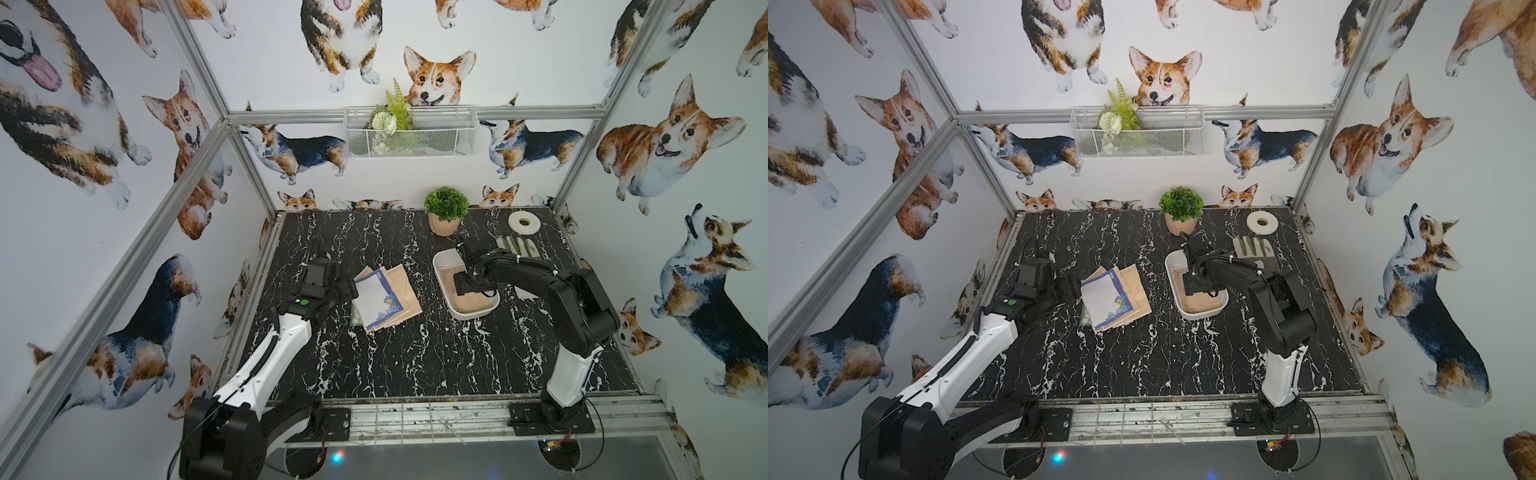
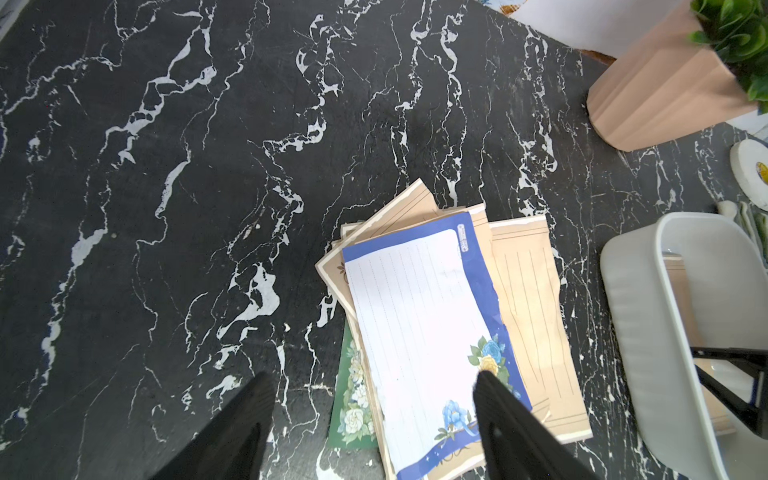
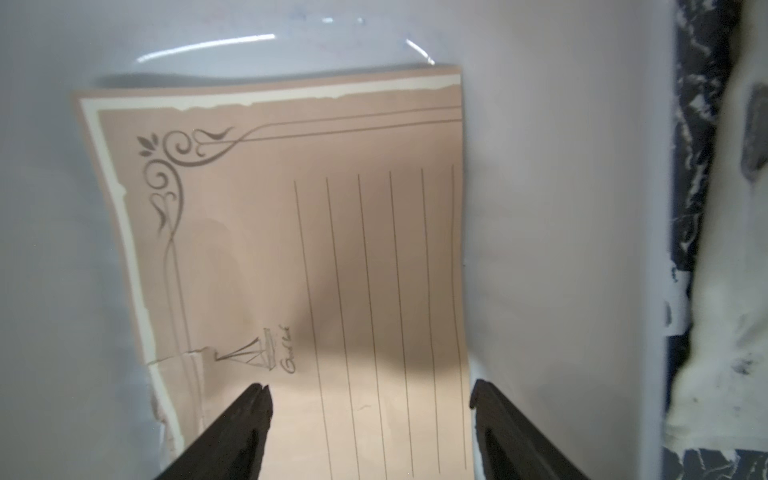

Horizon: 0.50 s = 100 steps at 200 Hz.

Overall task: Take out the stationery paper from the storage box
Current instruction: Pick up the stationery paper from the storage box.

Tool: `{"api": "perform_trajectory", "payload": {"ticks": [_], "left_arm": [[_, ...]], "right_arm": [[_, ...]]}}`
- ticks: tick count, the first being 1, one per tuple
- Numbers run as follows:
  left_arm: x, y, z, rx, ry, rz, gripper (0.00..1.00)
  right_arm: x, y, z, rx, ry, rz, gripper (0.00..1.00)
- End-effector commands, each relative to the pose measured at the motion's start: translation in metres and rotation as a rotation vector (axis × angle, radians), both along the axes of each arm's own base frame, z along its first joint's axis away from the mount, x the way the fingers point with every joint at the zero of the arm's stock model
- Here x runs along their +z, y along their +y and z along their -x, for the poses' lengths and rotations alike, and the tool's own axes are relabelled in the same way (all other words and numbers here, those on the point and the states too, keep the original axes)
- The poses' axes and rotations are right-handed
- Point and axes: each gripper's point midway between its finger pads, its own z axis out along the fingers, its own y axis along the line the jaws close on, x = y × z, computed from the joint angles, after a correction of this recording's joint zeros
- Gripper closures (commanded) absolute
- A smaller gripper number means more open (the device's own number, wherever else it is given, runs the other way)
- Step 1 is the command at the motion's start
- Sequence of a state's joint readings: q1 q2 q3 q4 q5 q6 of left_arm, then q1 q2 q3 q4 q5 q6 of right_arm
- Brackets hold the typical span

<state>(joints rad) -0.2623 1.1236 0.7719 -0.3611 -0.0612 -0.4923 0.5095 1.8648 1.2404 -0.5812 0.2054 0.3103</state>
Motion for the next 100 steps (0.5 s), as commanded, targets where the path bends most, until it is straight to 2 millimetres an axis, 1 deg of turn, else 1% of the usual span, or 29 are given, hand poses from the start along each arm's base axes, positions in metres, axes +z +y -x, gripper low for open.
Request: {"api": "perform_trajectory", "payload": {"ticks": [1,23,66,81,92,100], "left_arm": [[0.000,0.000,0.000,-0.001,0.011,-0.005,0.21],[0.000,0.000,-0.001,-0.003,0.012,-0.003,0.21],[0.001,0.001,0.000,-0.003,0.009,-0.010,0.21],[0.000,0.001,0.001,-0.001,0.010,-0.011,0.21],[-0.001,0.002,0.001,-0.001,0.012,-0.012,0.21],[-0.002,0.001,0.001,-0.001,0.014,-0.013,0.21]], "right_arm": [[-0.006,-0.009,-0.002,-0.012,0.013,0.048,0.17],[-0.015,-0.010,-0.001,-0.032,0.040,0.025,0.17],[-0.039,-0.010,0.007,-0.103,0.119,-0.130,0.19],[-0.045,-0.011,0.011,-0.113,0.139,-0.151,0.22],[-0.048,-0.011,0.014,-0.114,0.150,-0.154,0.27],[-0.050,-0.011,0.016,-0.114,0.158,-0.156,0.32]]}}
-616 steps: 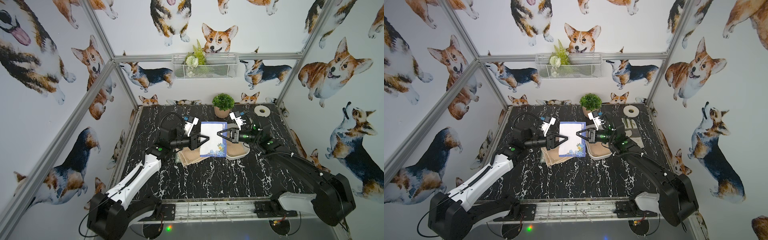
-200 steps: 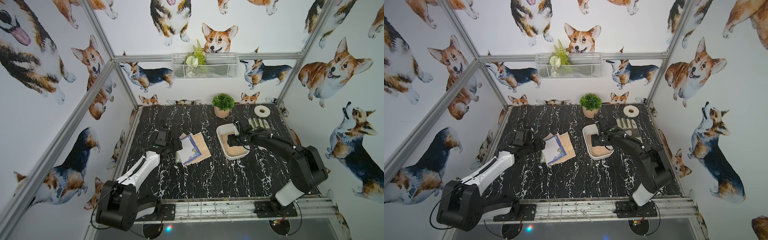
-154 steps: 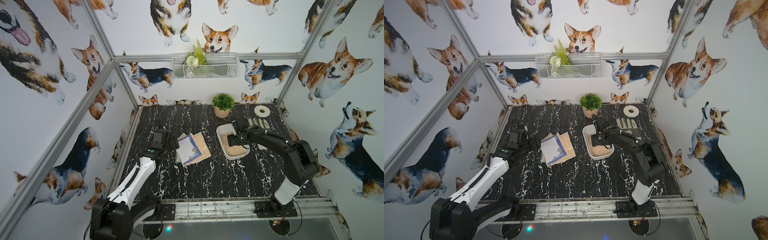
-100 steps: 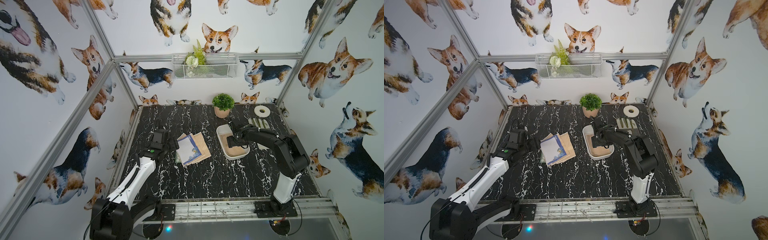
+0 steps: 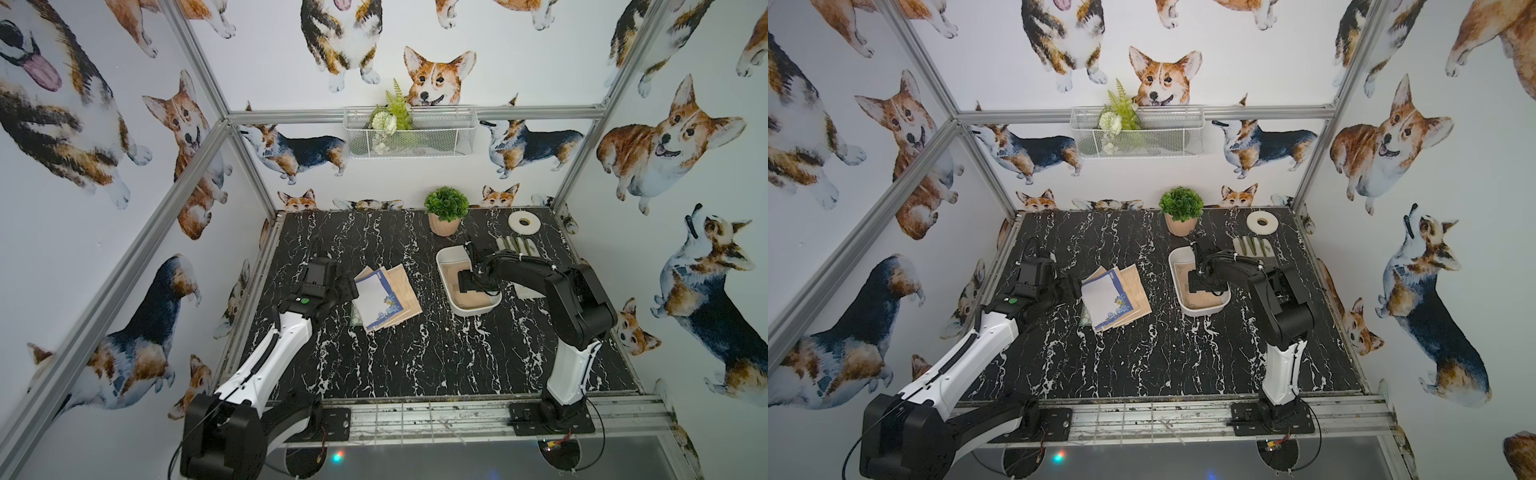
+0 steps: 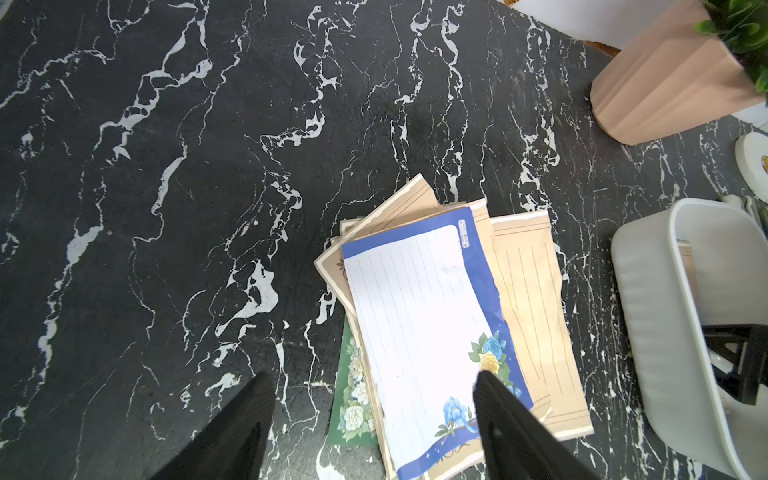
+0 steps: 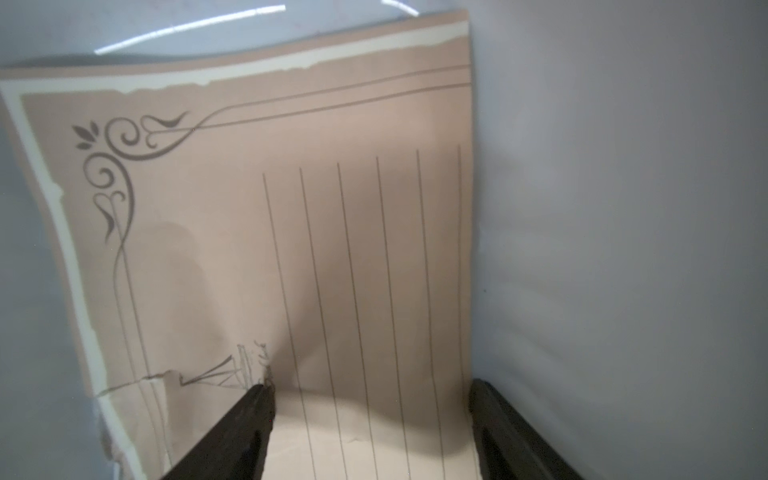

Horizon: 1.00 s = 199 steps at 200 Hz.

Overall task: Take out the stationery paper from the storage box
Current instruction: Pick up the stationery paper from the storage box.

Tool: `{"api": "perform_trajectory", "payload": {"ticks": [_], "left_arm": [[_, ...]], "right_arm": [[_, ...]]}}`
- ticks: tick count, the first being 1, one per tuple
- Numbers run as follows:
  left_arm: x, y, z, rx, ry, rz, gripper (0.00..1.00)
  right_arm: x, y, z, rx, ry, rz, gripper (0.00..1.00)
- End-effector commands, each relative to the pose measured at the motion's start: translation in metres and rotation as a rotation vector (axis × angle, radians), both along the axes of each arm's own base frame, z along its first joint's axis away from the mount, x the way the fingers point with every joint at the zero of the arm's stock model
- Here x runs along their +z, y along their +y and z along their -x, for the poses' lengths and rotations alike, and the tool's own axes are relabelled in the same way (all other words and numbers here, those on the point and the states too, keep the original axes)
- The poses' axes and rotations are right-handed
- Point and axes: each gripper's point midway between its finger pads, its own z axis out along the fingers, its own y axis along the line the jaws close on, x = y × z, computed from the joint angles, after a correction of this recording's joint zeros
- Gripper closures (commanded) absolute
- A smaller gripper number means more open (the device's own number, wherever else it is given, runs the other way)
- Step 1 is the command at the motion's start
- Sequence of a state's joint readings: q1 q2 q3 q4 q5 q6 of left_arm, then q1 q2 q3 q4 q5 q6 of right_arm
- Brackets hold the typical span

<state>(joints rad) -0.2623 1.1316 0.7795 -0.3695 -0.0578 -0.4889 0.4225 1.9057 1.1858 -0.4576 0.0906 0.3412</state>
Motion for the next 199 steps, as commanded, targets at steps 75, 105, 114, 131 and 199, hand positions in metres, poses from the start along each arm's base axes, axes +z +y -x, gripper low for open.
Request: {"api": "perform_trajectory", "payload": {"ticks": [75,105,114,131,199], "left_arm": [[-0.001,0.001,0.002,0.001,0.006,-0.003,0.21],[0.000,-0.001,0.001,-0.003,0.004,0.008,0.21],[0.000,-0.002,0.001,-0.004,0.004,0.012,0.21],[0.001,-0.003,0.001,-0.008,0.000,0.021,0.21],[0.018,-0.057,-0.006,-0.208,-0.062,0.261,0.21]], "right_arm": [[-0.007,0.004,0.023,-0.017,0.102,-0.059,0.79],[0.015,0.007,0.018,-0.016,0.049,-0.083,1.00],[0.022,0.008,0.017,-0.012,0.034,-0.088,1.00],[0.034,0.008,0.015,-0.011,0.007,-0.085,1.00],[0.072,0.003,0.013,-0.020,-0.099,-0.102,1.00]]}}
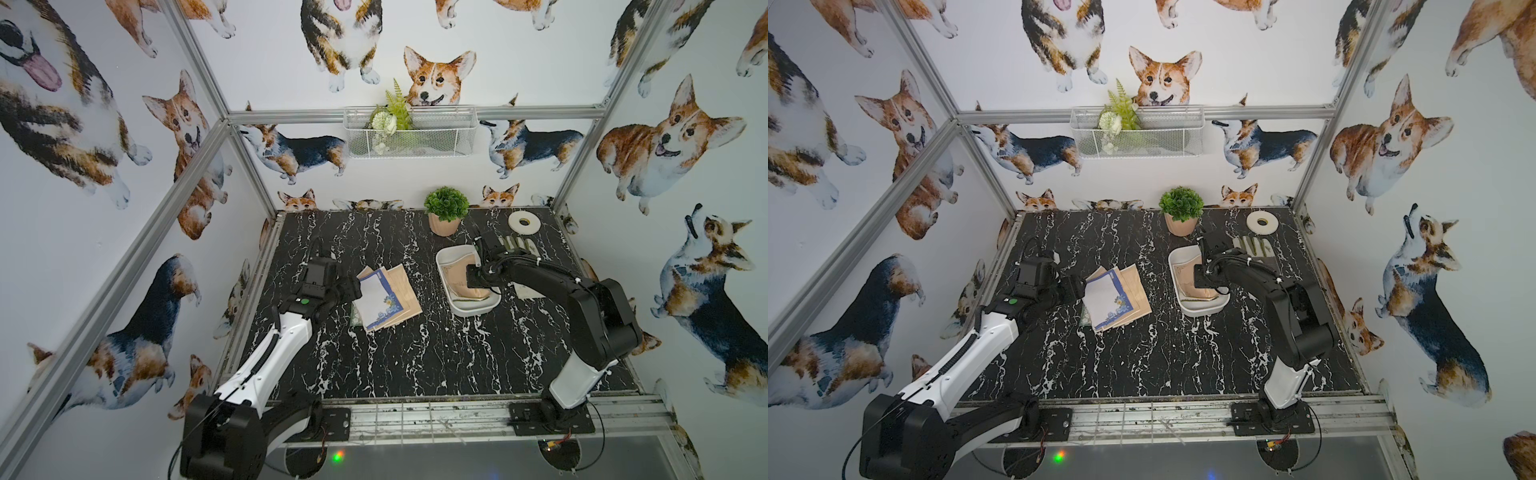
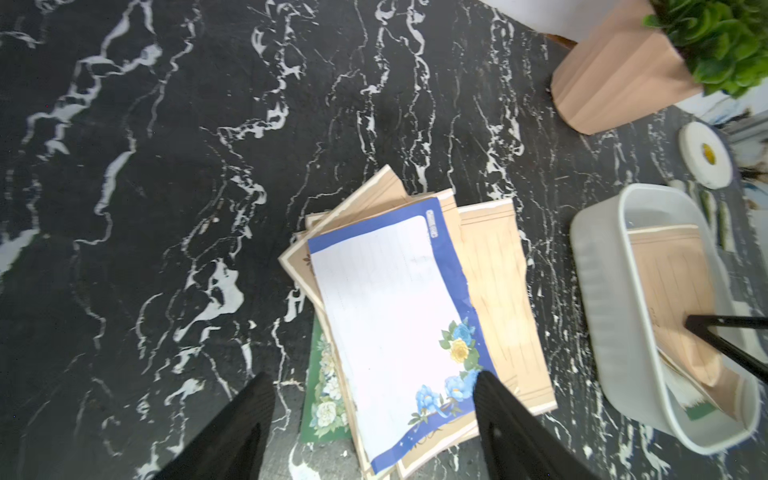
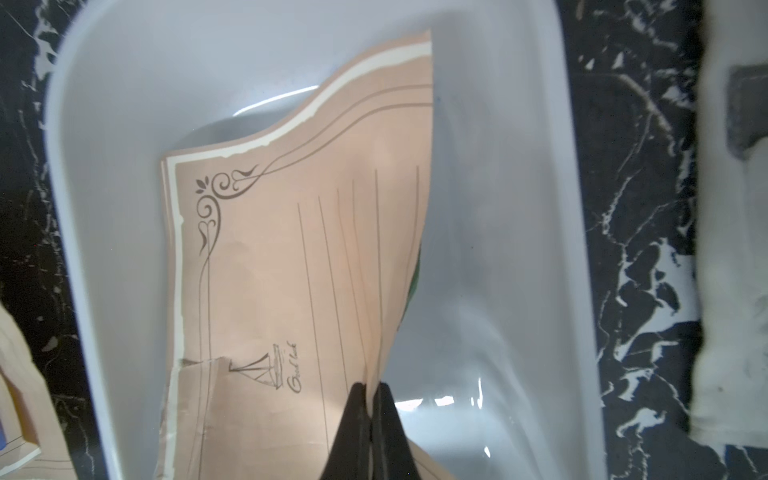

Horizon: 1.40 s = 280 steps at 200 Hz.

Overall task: Take out the stationery paper from the storage box
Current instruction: Pick up the stationery paper from the storage box.

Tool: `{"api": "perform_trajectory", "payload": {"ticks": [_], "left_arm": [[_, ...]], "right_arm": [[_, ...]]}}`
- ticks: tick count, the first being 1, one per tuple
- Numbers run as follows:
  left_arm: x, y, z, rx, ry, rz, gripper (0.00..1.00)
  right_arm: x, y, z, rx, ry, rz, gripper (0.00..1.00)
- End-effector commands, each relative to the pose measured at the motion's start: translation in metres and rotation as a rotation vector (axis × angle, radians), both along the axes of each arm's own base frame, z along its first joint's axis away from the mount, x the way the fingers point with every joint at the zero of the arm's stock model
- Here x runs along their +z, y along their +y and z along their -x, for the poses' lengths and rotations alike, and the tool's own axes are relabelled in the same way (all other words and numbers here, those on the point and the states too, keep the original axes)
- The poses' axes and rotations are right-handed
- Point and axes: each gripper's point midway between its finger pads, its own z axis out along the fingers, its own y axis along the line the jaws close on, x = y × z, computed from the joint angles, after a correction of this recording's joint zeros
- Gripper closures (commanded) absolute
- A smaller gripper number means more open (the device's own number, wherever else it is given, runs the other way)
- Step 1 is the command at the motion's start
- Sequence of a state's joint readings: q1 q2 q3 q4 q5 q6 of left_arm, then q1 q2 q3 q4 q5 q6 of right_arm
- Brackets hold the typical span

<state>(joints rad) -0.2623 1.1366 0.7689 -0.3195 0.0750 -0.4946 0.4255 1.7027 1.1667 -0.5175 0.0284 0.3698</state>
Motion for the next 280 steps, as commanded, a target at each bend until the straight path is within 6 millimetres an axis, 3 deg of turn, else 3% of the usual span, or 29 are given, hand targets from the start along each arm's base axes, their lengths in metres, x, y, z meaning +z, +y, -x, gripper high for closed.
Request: {"api": "perform_trajectory", "payload": {"ticks": [1,22,32,44,86,140,171,216,236,280], "left_arm": [[0.016,-0.034,-0.006,-0.121,-0.056,0.166,0.21],[0.023,-0.051,-0.009,-0.168,-0.071,0.265,0.21],[0.024,-0.055,-0.009,-0.177,-0.073,0.286,0.21],[0.023,-0.057,-0.010,-0.180,-0.070,0.292,0.21],[0.025,-0.055,-0.008,-0.177,-0.073,0.283,0.21],[0.023,-0.055,-0.008,-0.176,-0.068,0.280,0.21],[0.027,-0.063,-0.009,-0.197,-0.071,0.335,0.21],[0.058,-0.103,-0.022,-0.271,-0.123,0.717,0.20],[0.067,-0.115,-0.027,-0.293,-0.138,0.826,0.20],[0.066,-0.147,-0.025,-0.325,-0.149,0.808,0.20]], "right_arm": [[0.006,-0.005,0.003,-0.019,-0.012,0.012,1.00],[0.007,-0.009,0.003,-0.019,-0.012,0.034,1.00],[0.006,-0.009,0.003,-0.018,-0.011,0.037,0.95],[0.005,-0.009,0.003,-0.020,-0.011,0.034,0.85],[-0.003,-0.006,0.002,-0.016,0.013,0.031,0.76],[-0.004,-0.005,0.002,-0.015,0.012,0.023,1.00],[0.018,-0.008,0.002,-0.030,-0.041,0.019,1.00],[0.088,-0.004,0.014,-0.028,-0.243,0.009,0.97],[0.110,-0.005,0.021,-0.036,-0.305,-0.002,0.97],[0.138,0.004,0.036,-0.040,-0.364,-0.107,0.97]]}}
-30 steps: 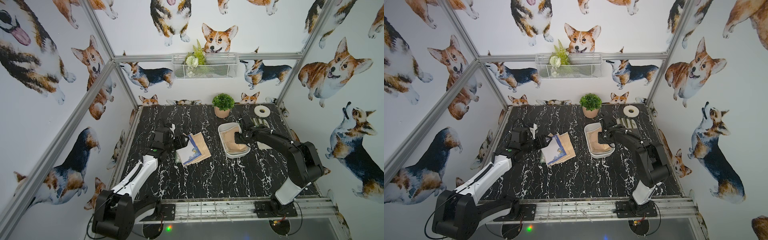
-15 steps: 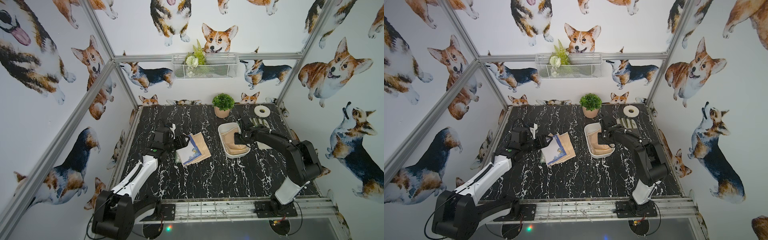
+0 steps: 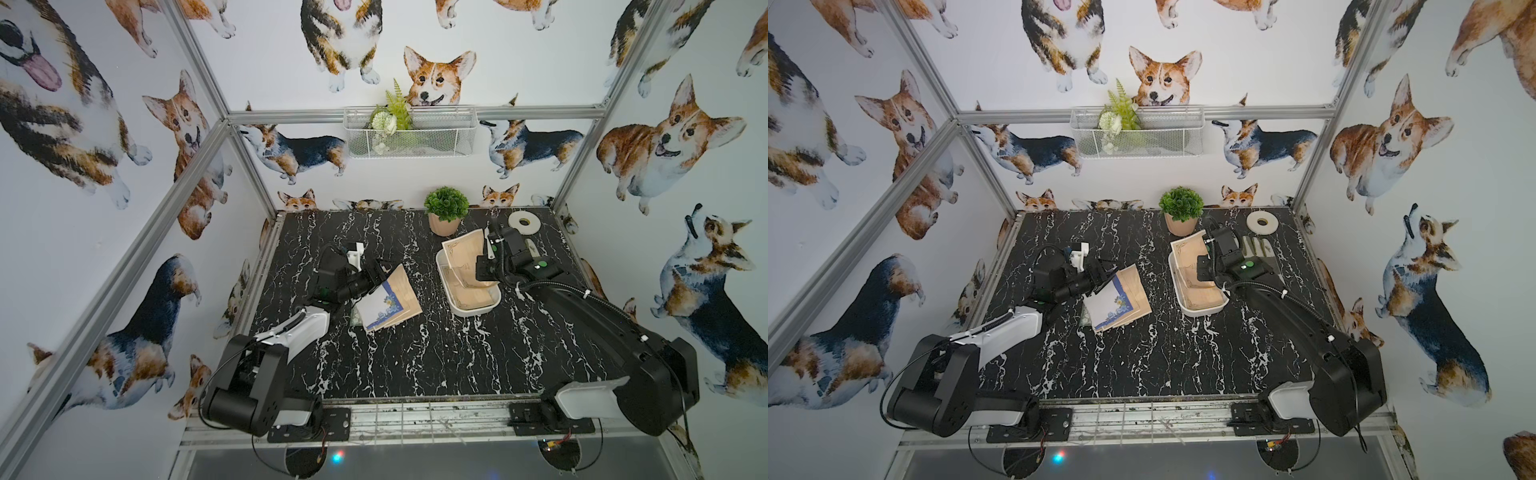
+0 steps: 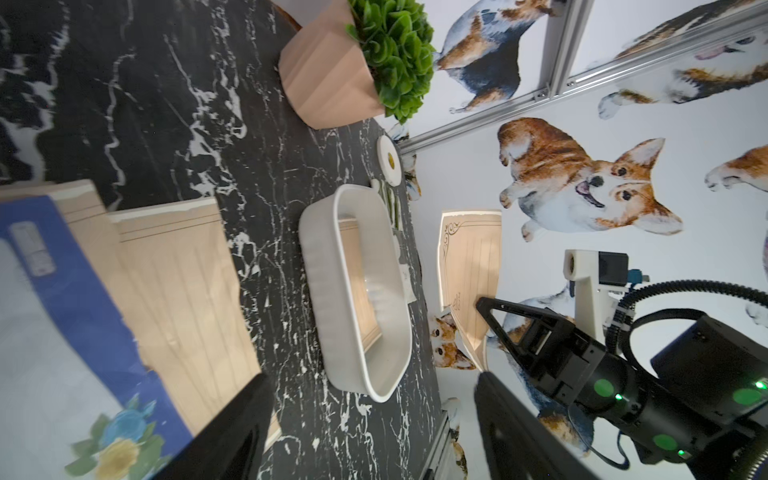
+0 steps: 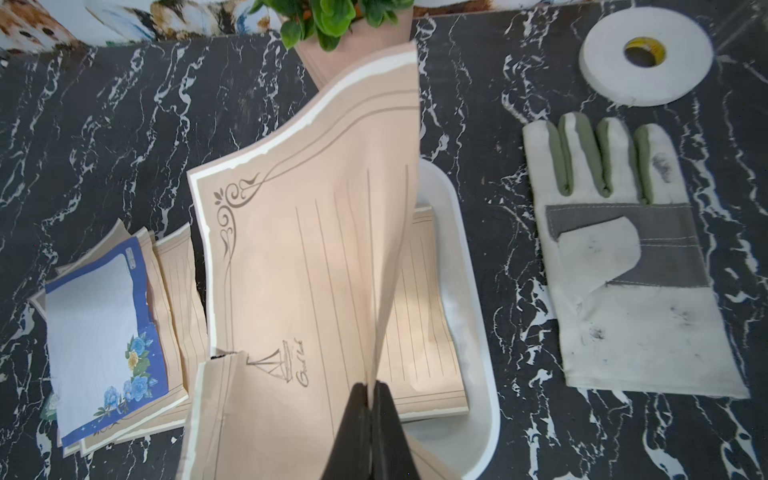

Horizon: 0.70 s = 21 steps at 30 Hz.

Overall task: Take out the stationery paper from the storage box
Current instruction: Place the stationery paper at the center of the board.

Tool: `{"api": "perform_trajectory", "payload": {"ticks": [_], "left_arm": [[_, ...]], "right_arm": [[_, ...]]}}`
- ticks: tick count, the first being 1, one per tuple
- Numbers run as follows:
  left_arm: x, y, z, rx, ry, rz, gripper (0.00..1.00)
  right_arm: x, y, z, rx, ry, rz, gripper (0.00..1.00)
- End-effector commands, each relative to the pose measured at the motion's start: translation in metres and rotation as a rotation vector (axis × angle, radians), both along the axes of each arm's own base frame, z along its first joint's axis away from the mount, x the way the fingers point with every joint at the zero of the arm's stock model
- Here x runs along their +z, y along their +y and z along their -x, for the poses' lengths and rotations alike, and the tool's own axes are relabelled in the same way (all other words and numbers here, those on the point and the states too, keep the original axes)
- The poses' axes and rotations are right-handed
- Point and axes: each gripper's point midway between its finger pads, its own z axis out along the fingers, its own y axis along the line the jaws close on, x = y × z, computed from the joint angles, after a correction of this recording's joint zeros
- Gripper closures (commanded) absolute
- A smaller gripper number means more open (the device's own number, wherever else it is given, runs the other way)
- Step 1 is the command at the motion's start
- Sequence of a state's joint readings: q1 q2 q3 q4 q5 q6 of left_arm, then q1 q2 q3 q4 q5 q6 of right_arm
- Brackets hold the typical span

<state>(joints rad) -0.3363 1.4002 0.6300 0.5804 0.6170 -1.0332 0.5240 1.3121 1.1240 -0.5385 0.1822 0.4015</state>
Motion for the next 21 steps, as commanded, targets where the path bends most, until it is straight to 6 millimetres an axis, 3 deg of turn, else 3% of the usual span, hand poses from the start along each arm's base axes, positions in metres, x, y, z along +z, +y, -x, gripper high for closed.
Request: {"api": "perform_trajectory", "payload": {"ticks": [1,8,15,21], "left_arm": [[0.027,-0.021,-0.001,-0.023,-0.085,0.052,0.20],[0.021,-0.068,0.005,-0.102,-0.081,0.027,0.20],[0.017,-0.096,0.007,-0.145,-0.072,0.046,0.21],[0.020,-0.110,0.006,-0.165,-0.076,0.077,0.21]], "right_arm": [[0.011,0.005,0.008,-0.014,-0.021,-0.058,0.97],[0.023,0.035,0.018,0.048,-0.046,-0.089,0.97],[0.031,0.058,0.022,0.105,-0.050,-0.111,0.96],[0.025,0.071,0.026,0.138,-0.036,-0.104,0.96]]}}
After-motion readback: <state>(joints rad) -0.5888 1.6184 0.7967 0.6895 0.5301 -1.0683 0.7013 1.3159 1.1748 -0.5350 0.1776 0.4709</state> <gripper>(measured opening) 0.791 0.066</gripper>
